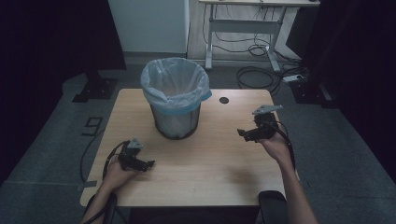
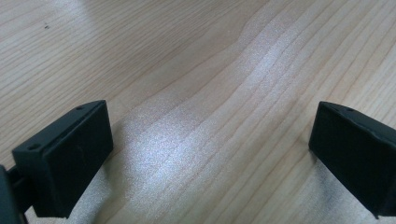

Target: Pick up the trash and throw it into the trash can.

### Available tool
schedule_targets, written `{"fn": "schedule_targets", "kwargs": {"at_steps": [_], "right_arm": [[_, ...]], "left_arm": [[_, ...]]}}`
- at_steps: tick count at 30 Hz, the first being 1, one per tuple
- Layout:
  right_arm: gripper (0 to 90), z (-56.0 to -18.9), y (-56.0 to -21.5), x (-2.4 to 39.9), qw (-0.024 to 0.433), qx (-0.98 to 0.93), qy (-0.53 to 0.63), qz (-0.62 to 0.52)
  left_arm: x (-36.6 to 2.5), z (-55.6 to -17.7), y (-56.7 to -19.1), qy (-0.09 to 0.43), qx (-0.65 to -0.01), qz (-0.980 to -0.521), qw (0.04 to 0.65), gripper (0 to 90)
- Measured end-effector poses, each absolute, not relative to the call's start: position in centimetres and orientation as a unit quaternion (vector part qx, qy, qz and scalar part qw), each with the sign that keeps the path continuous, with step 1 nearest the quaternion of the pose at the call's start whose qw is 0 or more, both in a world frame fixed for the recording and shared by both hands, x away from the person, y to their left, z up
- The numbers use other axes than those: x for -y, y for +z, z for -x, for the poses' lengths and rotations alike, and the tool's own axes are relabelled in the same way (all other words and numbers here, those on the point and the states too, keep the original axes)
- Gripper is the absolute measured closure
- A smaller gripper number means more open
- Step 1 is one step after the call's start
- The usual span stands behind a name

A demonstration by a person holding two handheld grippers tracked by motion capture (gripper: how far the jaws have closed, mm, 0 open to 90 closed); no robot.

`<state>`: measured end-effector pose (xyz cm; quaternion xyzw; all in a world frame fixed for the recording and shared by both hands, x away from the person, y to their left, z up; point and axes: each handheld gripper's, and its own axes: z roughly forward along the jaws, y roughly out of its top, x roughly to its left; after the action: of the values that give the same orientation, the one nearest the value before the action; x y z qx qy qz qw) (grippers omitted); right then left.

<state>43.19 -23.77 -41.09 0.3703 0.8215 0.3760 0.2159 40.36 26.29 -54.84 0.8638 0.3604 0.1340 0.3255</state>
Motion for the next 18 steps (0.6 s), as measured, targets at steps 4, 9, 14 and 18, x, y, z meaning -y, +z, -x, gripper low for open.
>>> {"fn": "schedule_targets", "kwargs": {"at_steps": [4, 9, 14, 18], "right_arm": [[0.9, -42.9, -42.0, 24.0, 0.214, -0.822, 0.374, -0.372], [0.9, -42.3, -43.9, 24.3, 0.211, -0.822, 0.369, -0.379], [0.9, -41.9, -45.6, 24.8, 0.208, -0.819, 0.366, -0.389], [0.9, -41.7, -46.4, 25.0, 0.209, -0.817, 0.365, -0.394]], "left_arm": [[-26.3, -40.4, -54.8, 0.134, -0.361, -0.864, 0.325, 0.0], [-26.3, -40.3, -54.8, 0.133, -0.361, -0.863, 0.326, 0.0], [-26.3, -40.3, -54.8, 0.133, -0.361, -0.864, 0.325, 0.0], [-26.3, -40.3, -54.8, 0.133, -0.361, -0.864, 0.325, 0.0]]}}
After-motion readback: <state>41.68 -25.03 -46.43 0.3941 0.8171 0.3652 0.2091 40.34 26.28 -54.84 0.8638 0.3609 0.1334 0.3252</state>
